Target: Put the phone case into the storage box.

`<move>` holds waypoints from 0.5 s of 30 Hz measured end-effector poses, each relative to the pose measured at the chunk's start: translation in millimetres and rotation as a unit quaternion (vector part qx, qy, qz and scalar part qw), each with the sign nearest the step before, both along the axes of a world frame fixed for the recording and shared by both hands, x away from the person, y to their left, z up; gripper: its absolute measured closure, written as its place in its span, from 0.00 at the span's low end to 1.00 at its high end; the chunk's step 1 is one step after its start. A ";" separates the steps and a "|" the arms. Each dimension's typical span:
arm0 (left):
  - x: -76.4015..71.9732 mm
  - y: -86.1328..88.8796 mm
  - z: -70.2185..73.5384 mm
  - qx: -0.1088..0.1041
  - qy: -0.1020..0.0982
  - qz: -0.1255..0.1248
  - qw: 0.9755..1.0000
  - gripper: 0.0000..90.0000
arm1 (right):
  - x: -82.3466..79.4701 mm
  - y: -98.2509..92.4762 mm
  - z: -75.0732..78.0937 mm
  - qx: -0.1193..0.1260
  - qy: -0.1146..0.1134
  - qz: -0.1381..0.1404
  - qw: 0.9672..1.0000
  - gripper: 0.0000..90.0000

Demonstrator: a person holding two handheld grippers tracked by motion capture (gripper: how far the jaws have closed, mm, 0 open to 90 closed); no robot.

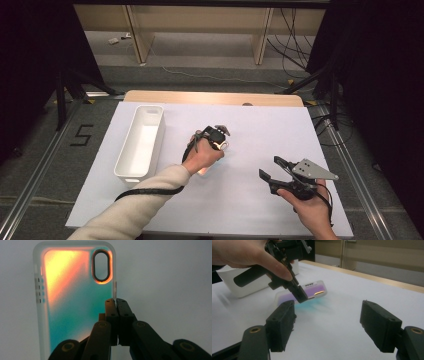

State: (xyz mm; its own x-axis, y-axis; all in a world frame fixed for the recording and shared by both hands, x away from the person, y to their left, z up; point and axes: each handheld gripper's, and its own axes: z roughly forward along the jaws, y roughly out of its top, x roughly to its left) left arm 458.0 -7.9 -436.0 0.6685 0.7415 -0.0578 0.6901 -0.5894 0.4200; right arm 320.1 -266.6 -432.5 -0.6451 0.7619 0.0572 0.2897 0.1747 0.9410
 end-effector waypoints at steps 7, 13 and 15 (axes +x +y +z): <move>-3.6 11.3 7.3 -0.036 -0.047 0.004 0.998 0.98 | 0.1 -0.1 -0.1 -0.001 0.000 0.000 1.000 0.32; -8.2 20.1 11.7 -0.072 -0.093 -0.001 0.993 0.98 | 0.1 0.0 -0.1 -0.001 0.000 0.000 1.000 0.32; -10.5 22.5 13.4 -0.081 -0.111 -0.002 0.991 0.98 | 0.1 0.1 -0.1 -0.001 -0.001 -0.001 1.000 0.32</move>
State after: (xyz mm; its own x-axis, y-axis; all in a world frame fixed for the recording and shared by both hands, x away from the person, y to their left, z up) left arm 447.4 14.6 -422.7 0.6815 0.7313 -0.0275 0.5677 -0.5046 0.6504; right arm 320.2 -266.5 -432.6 -0.6440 0.7631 0.0545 0.2890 0.1767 0.9409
